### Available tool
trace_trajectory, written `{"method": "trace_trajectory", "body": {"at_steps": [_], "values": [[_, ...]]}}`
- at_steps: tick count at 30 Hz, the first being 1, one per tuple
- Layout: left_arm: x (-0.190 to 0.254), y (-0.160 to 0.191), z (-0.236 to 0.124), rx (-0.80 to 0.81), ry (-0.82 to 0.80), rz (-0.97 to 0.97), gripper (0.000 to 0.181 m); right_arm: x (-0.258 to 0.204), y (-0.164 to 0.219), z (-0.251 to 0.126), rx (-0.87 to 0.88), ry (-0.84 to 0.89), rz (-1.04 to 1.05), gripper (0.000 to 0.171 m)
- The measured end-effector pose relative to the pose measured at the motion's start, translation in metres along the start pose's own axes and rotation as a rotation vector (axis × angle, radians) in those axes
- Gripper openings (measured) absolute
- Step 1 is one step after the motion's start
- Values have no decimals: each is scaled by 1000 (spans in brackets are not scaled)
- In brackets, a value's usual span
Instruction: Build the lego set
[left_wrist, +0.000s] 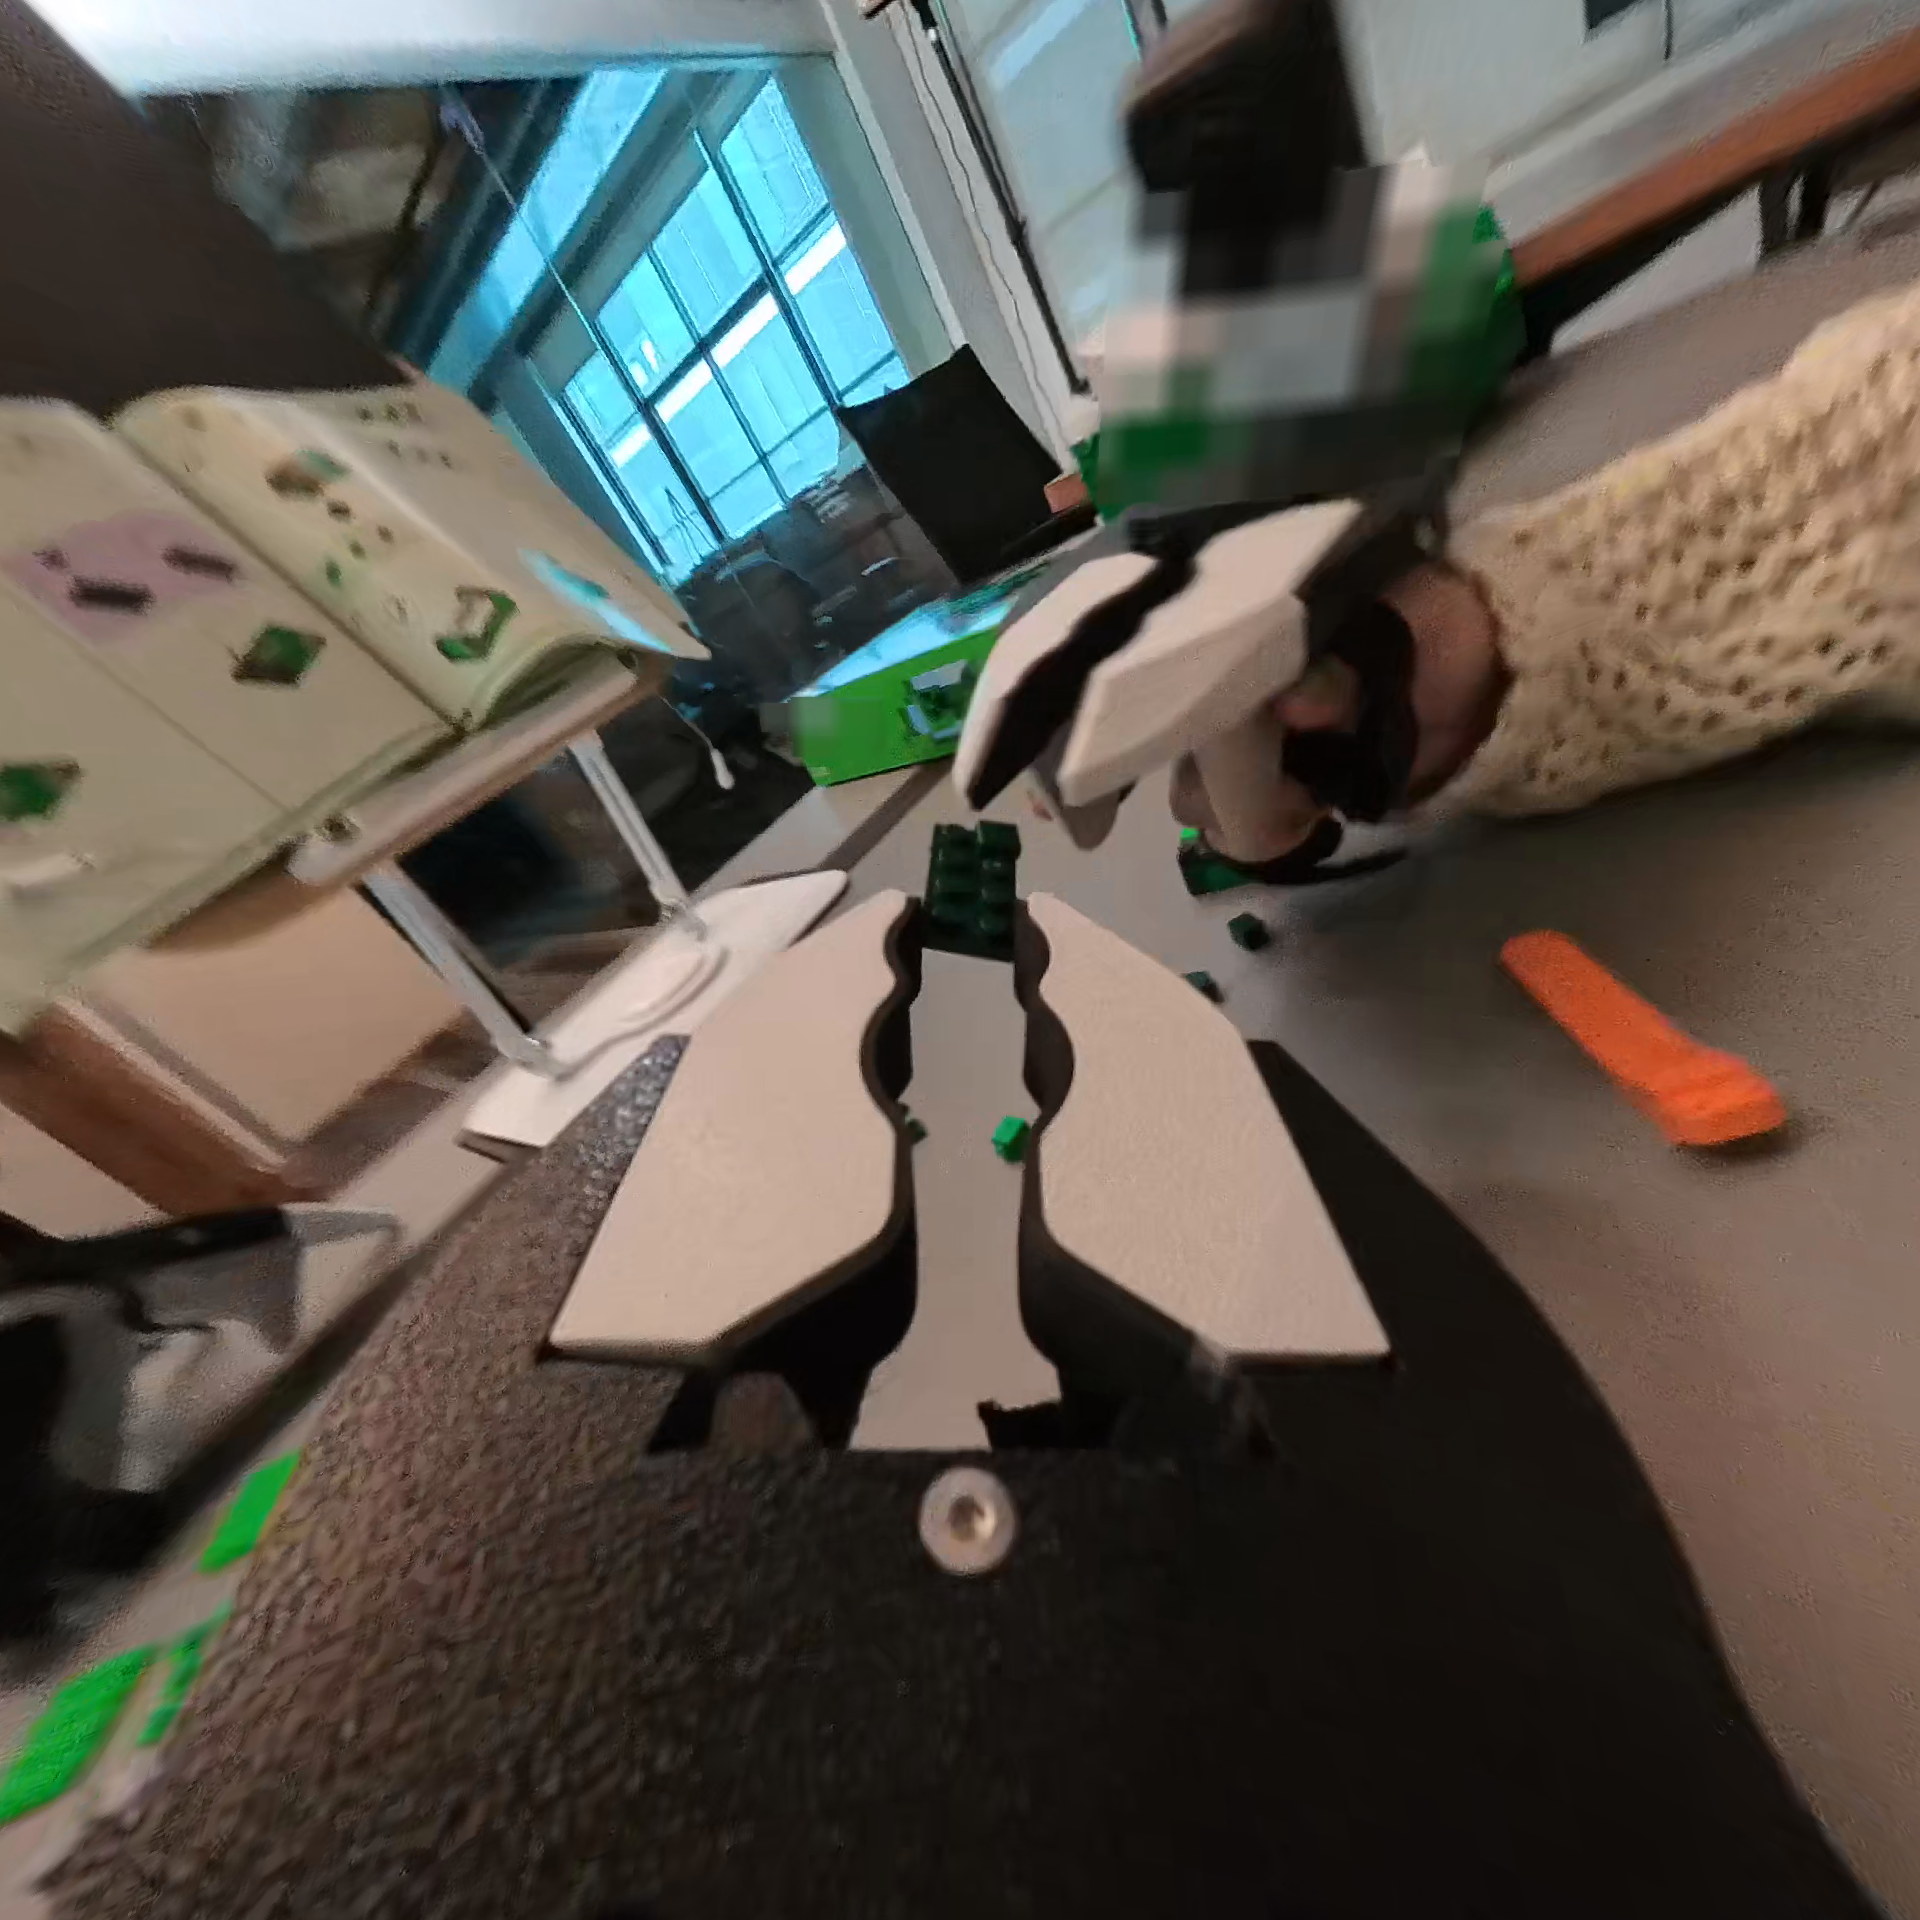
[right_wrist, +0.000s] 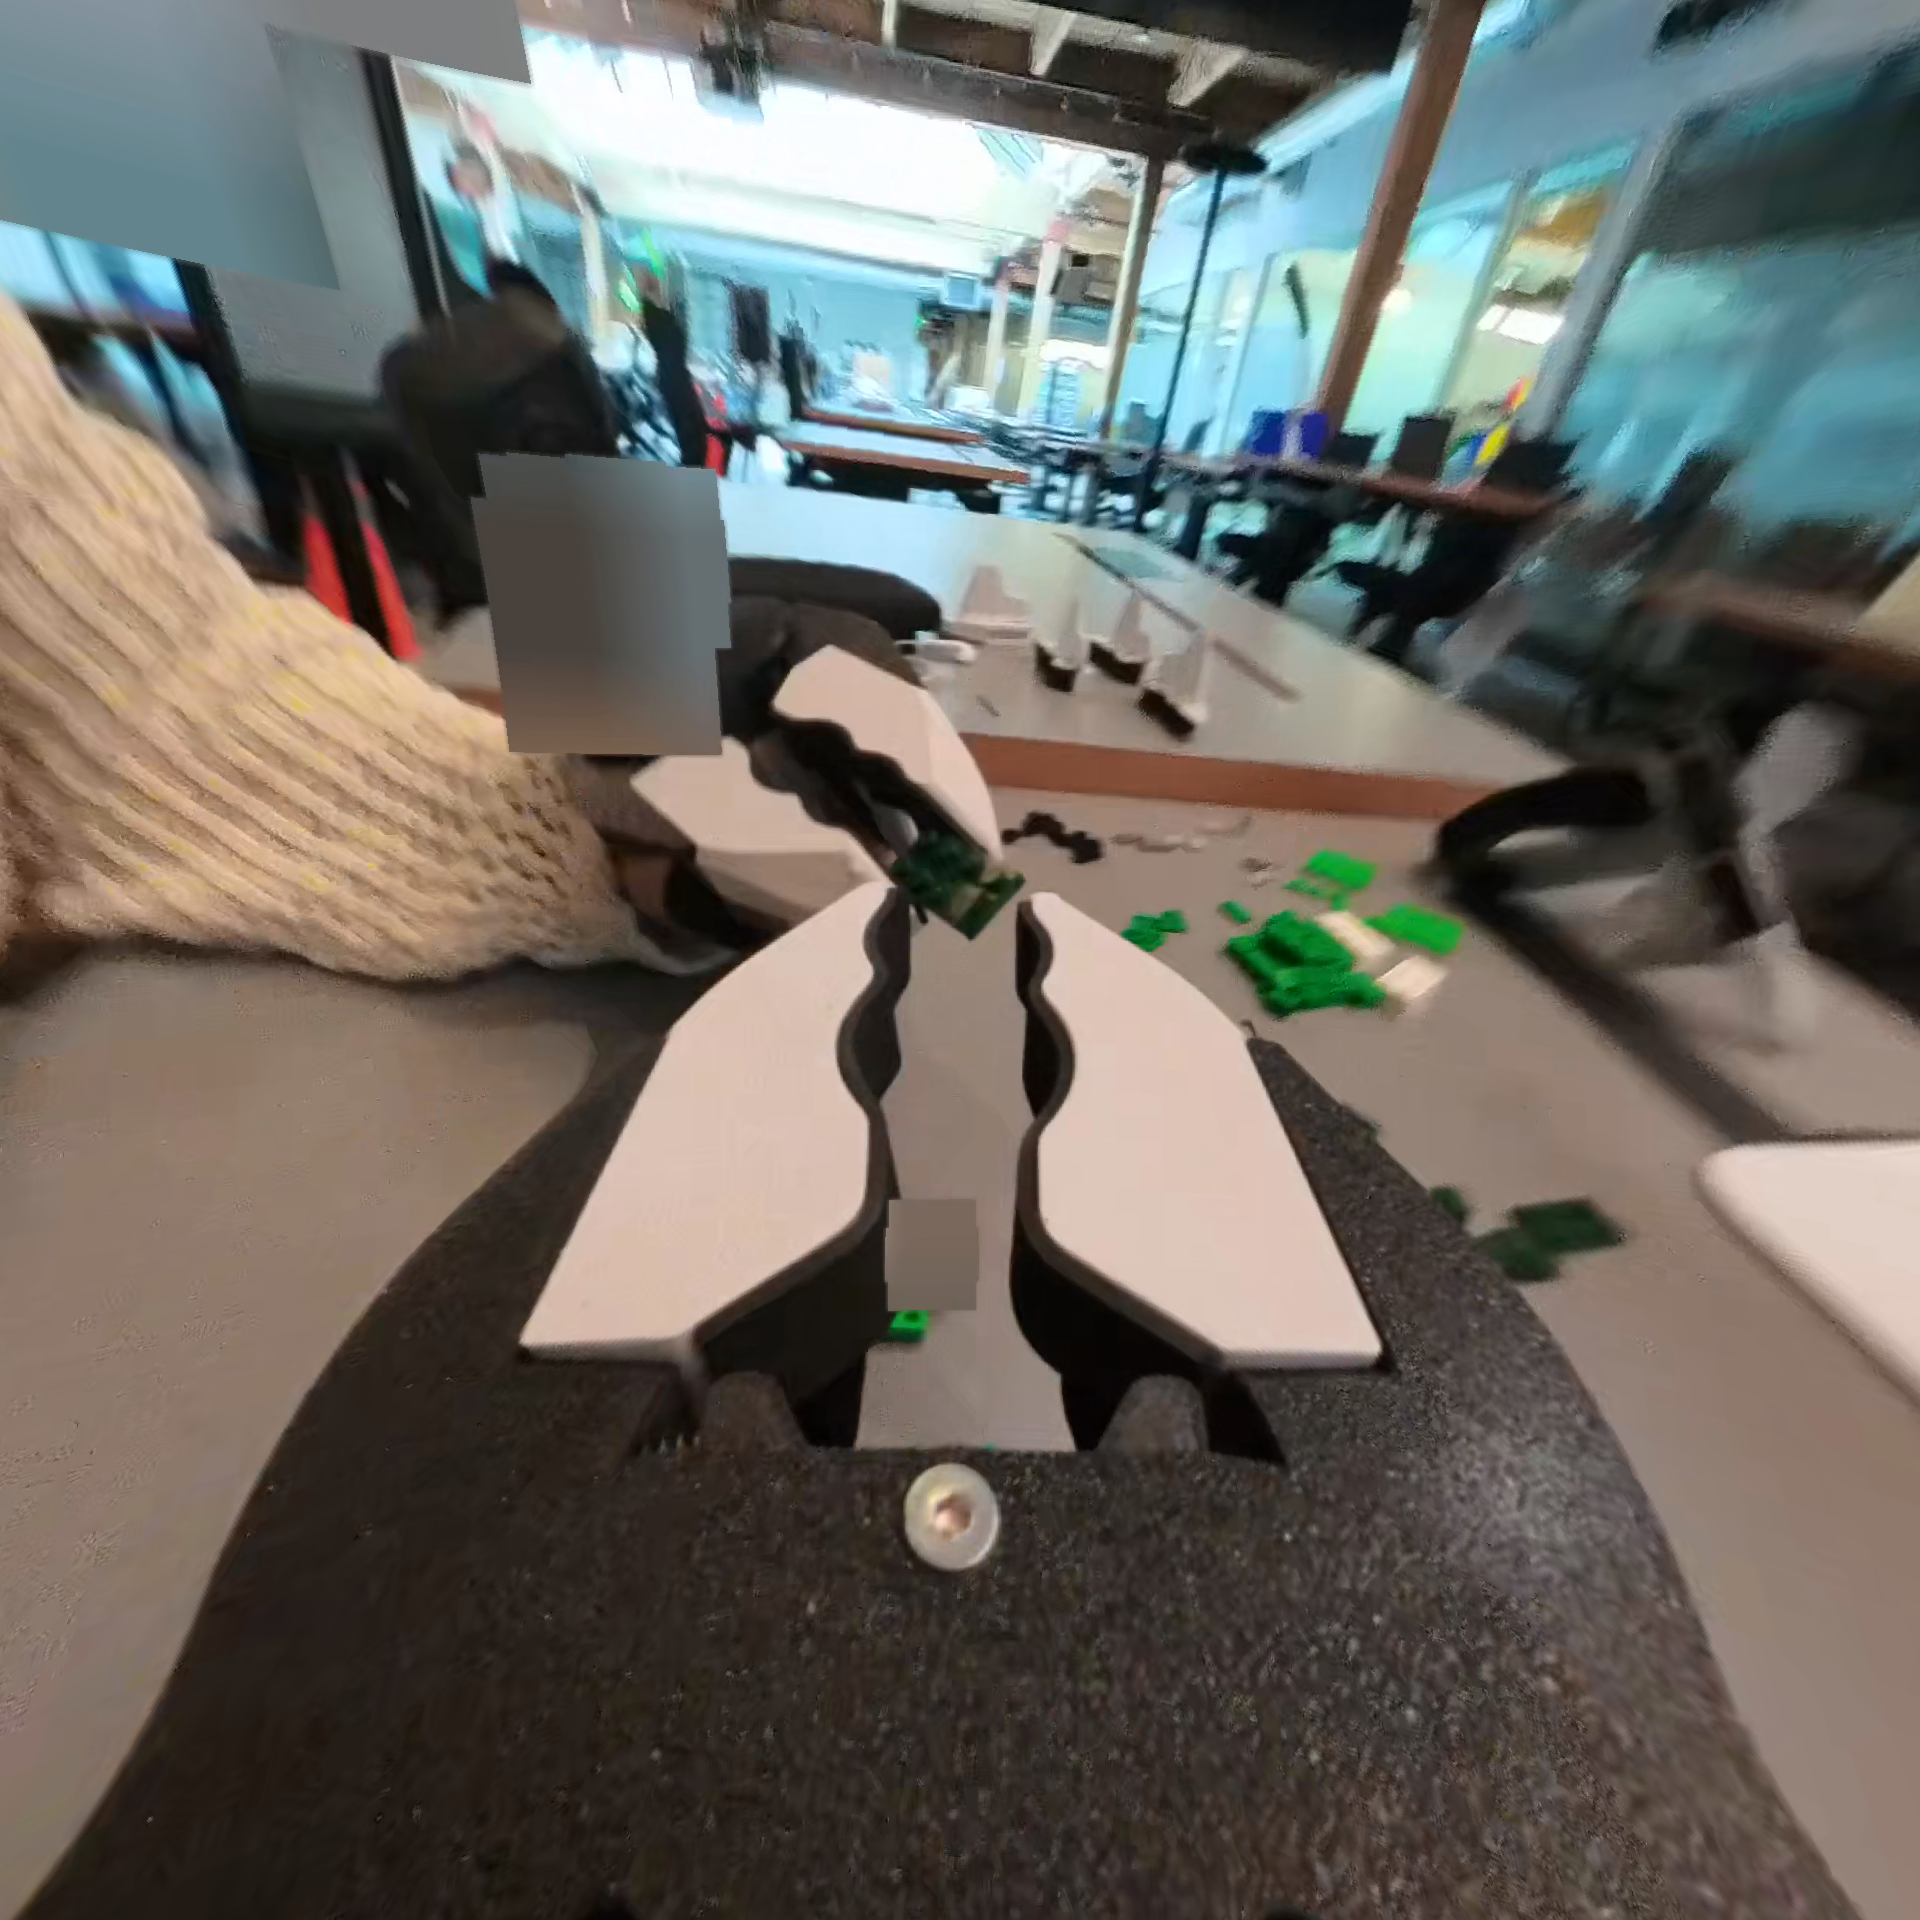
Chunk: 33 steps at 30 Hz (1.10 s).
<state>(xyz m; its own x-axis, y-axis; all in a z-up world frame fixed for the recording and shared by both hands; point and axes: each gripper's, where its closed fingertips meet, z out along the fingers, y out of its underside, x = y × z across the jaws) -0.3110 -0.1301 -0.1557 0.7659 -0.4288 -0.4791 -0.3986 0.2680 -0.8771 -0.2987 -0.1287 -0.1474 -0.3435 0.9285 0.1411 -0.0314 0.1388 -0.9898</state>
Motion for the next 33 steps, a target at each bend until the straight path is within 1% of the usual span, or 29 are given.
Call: {"method": "trace_trajectory", "body": {"at_steps": [2,4,8,14,22,33], "values": [[-4,2,-1,5,19,-127,16,-7,-2,3,0,27,-126,18],[-8,5,-1,7,30,-212,16,-10,-1,5,7,47,-168,18],[-9,7,-1,13,61,-296,16,-9,4,7,-10,99,-269,19],[-3,10,2,-1,97,-316,16,-3,10,9,-22,157,-263,19],[-1,13,2,-13,114,-334,16,-4,15,10,-7,138,-210,19],[-1,14,3,-22,106,-326,16,-4,16,11,3,148,-194,20]]}}
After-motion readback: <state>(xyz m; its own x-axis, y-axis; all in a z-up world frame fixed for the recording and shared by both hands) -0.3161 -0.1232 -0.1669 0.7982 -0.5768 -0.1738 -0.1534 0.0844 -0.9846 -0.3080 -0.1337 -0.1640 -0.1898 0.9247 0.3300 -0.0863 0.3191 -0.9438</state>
